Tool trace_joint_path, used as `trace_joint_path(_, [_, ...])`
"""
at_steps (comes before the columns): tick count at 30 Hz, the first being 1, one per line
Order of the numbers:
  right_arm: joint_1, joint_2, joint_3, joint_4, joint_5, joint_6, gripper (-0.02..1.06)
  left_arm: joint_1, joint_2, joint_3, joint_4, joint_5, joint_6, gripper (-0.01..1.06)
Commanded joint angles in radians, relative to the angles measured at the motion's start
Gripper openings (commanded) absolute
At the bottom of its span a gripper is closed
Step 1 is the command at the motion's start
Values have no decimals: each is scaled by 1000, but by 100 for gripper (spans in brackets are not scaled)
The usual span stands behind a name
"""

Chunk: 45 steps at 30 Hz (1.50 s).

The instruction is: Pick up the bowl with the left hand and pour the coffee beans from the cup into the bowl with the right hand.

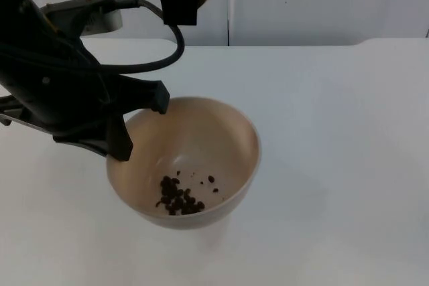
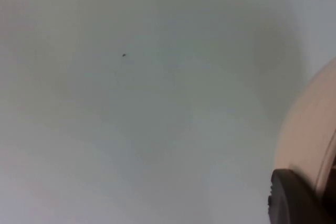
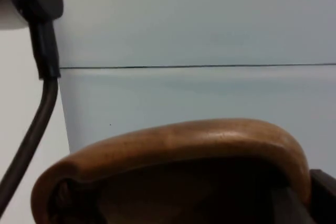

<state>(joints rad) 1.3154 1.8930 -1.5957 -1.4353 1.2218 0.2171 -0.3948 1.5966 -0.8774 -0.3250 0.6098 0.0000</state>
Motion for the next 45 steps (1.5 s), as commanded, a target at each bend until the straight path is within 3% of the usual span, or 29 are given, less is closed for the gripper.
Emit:
trace_joint_path(1, [-13,-1,1,5,-1,14,0,-7,-2,-6,-13,-6,0,0])
trace_joint_path(6, [-48,-24,1,56,-1,44,0,-7,-2,-6,-13,-6,0,0])
trace_joint_path(11, [-79,-68,-3,162,-1,69,0,-7,0,-6,-15,-13,0,0])
trace_joint_path(14, [-113,-97,-3,289,-1,90,0,-7,-1,-6,-19,-14,0,0])
trace_joint_path(21, [-173,-102,-3,462,-1,97,0,-7,-1,-6,-22,-14,0,0])
trace_joint_path(26, [-259,-104,-3,742,-80,107,0,-7,-1,-6,-23,-12,0,0])
trace_joint_path(28, [-276,-104,-3,781,-90,107,0,-7,-1,-6,-23,-10,0,0])
trace_joint_path(32, [-322,-104,-3,885,-107,58,0,-7,-1,-6,-23,-8,0,0])
trace_joint_path(41, [-452,-104,-3,1223,-154,-107,0,-7,-1,-6,-23,-4,0,0])
trace_joint_path(45, [-479,-104,-3,1259,-162,-129,0,-7,-1,-6,-23,-4,0,0])
